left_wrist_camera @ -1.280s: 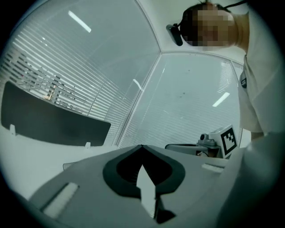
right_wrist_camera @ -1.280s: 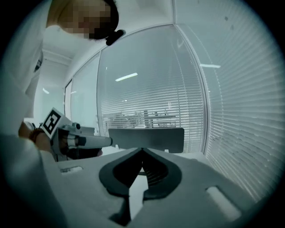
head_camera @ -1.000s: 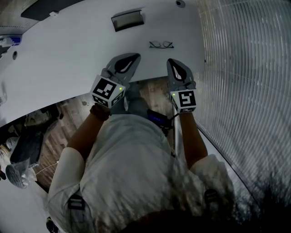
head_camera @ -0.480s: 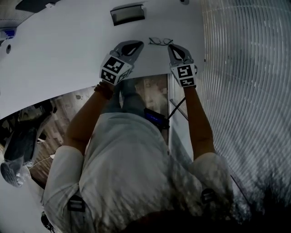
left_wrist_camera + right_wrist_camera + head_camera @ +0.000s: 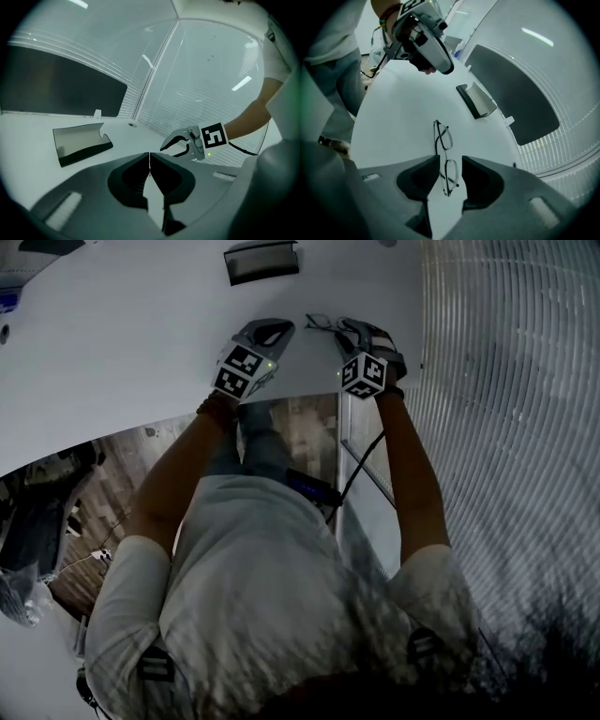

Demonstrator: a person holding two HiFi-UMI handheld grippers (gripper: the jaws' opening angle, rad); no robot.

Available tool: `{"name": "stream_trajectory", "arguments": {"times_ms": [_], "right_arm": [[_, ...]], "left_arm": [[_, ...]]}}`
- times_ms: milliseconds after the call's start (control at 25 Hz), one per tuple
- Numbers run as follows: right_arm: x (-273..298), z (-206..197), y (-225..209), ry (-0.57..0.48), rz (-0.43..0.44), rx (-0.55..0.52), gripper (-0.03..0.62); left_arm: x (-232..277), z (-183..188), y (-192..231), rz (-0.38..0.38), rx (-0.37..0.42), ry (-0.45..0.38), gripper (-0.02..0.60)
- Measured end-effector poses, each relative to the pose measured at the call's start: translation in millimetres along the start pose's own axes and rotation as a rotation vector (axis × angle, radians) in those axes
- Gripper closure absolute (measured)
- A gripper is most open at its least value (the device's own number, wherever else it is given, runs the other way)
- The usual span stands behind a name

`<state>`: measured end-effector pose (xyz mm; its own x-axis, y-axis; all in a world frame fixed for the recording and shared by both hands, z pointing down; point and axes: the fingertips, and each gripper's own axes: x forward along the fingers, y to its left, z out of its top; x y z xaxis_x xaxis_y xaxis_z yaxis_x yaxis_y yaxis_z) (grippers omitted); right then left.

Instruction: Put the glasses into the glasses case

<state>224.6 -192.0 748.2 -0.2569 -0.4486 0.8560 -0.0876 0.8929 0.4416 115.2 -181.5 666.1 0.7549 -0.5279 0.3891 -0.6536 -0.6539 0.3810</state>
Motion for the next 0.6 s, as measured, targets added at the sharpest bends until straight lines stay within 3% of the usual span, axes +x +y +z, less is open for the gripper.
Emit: {"name": "stream_trajectory", "arguments": {"times_ms": [280, 600], "right_arm": [[22, -1, 7, 0.007, 0.012, -0.088, 0.456], [24, 1, 2, 0.013, 0.007, -0.109, 0.485]], "left_arm": [[11, -10, 8, 0.007, -0.012, 0.008, 0.577], [10, -9, 6, 0.002, -0.025, 0.026, 0.58]]}}
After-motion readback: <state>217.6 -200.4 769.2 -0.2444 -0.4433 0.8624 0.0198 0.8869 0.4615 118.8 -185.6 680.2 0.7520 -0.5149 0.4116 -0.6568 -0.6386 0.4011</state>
